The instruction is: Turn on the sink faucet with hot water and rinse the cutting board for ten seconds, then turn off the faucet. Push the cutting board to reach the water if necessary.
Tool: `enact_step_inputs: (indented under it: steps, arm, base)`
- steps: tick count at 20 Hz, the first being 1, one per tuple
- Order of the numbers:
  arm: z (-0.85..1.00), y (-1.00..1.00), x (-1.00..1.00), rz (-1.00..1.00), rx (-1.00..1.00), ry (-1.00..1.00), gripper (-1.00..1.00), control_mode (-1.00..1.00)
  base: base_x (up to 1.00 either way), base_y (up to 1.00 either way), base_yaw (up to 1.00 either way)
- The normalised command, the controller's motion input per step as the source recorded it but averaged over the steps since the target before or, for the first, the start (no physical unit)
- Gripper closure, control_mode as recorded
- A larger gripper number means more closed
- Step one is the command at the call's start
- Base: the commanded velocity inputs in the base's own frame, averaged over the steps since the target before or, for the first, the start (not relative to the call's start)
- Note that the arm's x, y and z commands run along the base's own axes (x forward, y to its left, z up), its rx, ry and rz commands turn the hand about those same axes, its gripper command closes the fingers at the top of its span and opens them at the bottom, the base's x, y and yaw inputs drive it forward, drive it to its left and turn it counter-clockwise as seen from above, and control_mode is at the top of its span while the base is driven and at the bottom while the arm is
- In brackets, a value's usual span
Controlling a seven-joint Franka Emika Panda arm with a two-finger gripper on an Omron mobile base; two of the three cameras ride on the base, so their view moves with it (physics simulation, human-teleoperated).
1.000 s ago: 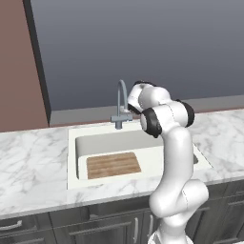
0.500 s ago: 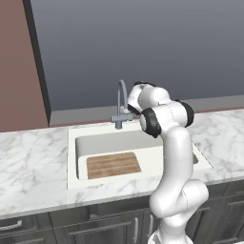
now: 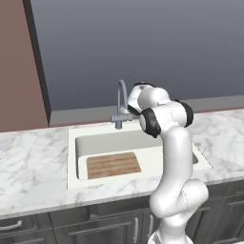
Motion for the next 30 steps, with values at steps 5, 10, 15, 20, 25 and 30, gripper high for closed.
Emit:
enact_step_inputs:
  steps: [5, 10, 15, 20, 25, 30]
  arm:
    - [-0.06, 0.0, 0.0, 0.0, 0.0, 0.0, -1.0, -1.0]
    - [-0.03, 0.0, 0.02, 0.0, 0.0, 0.0, -1.0, -1.0]
    - [-0.01, 0.0, 0.05, 0.0, 0.0, 0.0, -1.0, -1.0]
    - [0.0, 0.0, 0.06, 0.0, 0.0, 0.0, -1.0, -1.0]
    - [0.0, 0.0, 0.02, 0.0, 0.0, 0.0, -1.0, -1.0]
    - [0.0, 0.0, 0.0, 0.0, 0.0, 0.0, -1.0, -1.0]
  base:
    - [0.0, 0.0, 0.0]
    - [0.0, 0.0, 0.0]
    - [0.0, 0.0, 0.0]
    - [0.0, 0.0, 0.0]
    - [0.0, 0.0, 0.0]
    - [0.0, 0.0, 0.0]
